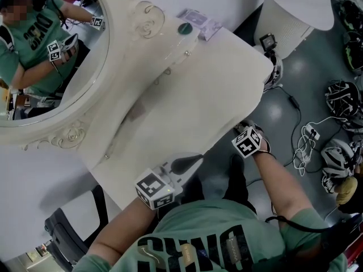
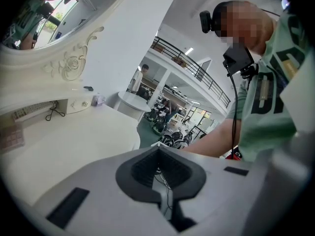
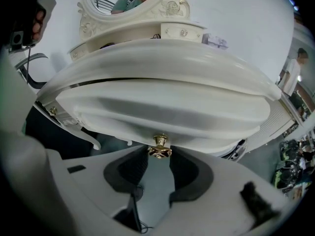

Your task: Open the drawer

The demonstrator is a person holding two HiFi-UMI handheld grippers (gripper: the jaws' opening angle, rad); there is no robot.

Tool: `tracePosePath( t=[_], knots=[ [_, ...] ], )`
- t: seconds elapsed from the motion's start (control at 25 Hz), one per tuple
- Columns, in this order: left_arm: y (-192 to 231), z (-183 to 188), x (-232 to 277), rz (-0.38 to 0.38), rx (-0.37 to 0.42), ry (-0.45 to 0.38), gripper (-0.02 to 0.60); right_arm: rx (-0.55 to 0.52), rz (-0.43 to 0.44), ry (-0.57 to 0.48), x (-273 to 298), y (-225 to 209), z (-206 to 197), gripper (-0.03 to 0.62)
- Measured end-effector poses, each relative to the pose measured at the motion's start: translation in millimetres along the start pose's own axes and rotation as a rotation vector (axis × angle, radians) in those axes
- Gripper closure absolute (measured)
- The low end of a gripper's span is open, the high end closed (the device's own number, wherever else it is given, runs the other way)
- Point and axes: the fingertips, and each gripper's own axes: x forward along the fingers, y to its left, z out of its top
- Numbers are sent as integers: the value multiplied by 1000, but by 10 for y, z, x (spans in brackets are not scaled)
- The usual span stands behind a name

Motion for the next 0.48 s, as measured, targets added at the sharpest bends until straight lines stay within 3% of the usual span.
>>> tracePosePath(
  t=[0.48],
  knots=[
    [-102,-7,62,-13,6,-1,572,3,-4,3,-67,10,-158,453]
  ],
)
